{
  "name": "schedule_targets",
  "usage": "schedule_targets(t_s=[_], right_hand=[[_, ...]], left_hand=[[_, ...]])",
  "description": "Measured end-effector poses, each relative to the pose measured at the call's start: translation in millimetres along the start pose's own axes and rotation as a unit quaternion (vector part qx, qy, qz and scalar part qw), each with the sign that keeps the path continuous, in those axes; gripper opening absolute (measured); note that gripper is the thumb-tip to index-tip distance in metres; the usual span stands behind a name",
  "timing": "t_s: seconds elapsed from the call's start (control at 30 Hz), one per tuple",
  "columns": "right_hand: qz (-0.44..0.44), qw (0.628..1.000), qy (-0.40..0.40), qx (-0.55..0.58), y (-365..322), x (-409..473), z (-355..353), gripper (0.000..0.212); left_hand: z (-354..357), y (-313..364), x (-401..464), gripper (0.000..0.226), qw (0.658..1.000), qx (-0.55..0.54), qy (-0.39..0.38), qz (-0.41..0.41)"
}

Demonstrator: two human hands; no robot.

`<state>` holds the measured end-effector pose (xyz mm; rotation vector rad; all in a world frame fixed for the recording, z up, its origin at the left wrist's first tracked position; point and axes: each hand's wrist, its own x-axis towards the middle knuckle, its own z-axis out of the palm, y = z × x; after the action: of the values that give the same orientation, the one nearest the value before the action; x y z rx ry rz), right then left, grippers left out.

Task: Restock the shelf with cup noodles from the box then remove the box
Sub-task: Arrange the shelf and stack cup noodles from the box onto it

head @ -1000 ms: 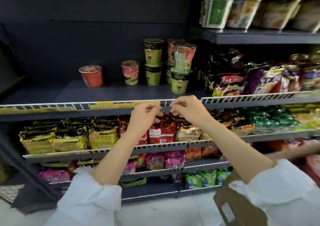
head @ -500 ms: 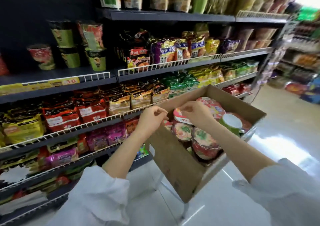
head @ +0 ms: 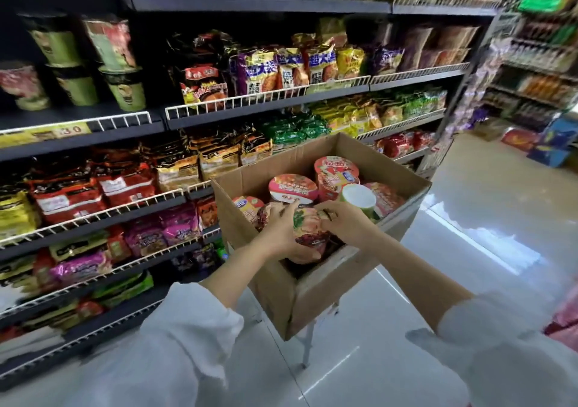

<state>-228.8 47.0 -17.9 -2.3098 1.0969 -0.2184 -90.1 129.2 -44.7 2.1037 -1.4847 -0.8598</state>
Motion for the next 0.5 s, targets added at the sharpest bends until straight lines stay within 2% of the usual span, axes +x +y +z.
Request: schedule_targets(t_s=[0.1,0.17,0.2,0.27,0.33,0.43,0.5], right_hand=[[-0.014,0.998,0.053,0.022,17,8,-19,0.035],[-0.006,0.992,0.088,-0.087,30,18,-33,0.045],[0.01,0.987,0.073,-0.141,36,24,-38,0.056],[0.06,0.984,-0.005,-0.171,44,37,-46,0.073],[0.081,0.982,-0.064,-0.16,49,48,-48,0.075],[0.068,0.986,-0.04,-0.147,48,55,-49,0.069],[0.048,0.991,-0.015,-0.123,38,60,-52,0.073]], left_hand=[[7,8,2,0.114,0.993,-0.044,0.106,0.005],[4,14,2,0.11,0.98,-0.078,0.18,0.012],[0,16,2,0.111,0.972,-0.093,0.213,0.015],[-8,20,2,0.111,0.957,-0.112,0.266,0.016],[-16,25,2,0.112,0.946,-0.13,0.297,0.017],[-25,30,0,0.114,0.93,-0.147,0.337,0.015],[-31,32,-3,0.11,0.917,-0.147,0.37,0.004]])
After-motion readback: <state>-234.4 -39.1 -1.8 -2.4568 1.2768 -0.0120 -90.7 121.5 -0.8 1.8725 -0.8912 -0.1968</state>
